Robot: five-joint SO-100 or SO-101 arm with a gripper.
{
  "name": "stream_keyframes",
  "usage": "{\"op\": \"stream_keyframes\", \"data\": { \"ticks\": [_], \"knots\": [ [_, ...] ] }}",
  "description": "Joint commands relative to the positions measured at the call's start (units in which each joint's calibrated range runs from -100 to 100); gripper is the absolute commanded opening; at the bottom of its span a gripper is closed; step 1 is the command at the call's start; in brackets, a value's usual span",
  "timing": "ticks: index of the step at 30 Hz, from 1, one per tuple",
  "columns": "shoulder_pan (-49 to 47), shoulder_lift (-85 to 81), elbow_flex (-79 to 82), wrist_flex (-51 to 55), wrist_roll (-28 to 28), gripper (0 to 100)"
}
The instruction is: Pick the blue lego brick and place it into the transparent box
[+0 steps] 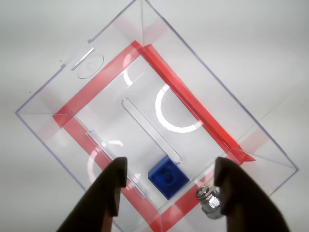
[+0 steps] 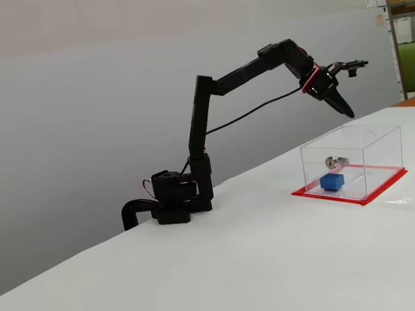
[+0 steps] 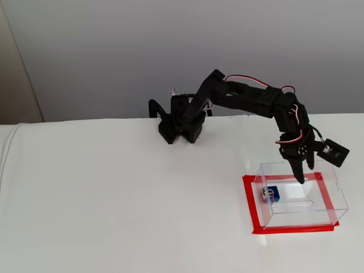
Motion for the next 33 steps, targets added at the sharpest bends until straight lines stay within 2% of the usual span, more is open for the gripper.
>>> {"op": "stream_keyframes", "data": {
  "ticks": [1,2,8,16,26,33],
  "knots": [
    [2.1,-4.8,-1.0,-0.7,-0.1,4],
    [2.7,-5.5,-1.0,-0.7,-0.1,1],
    [6.7,-10.7,-0.1,-0.6,0.3,1],
    [19.1,-21.3,2.6,-0.6,0.0,3],
    [36.4,-42.0,24.0,-1.4,-0.1,3],
    [43.8,-57.4,46.6,-14.8,-0.1,3]
  ]
}}
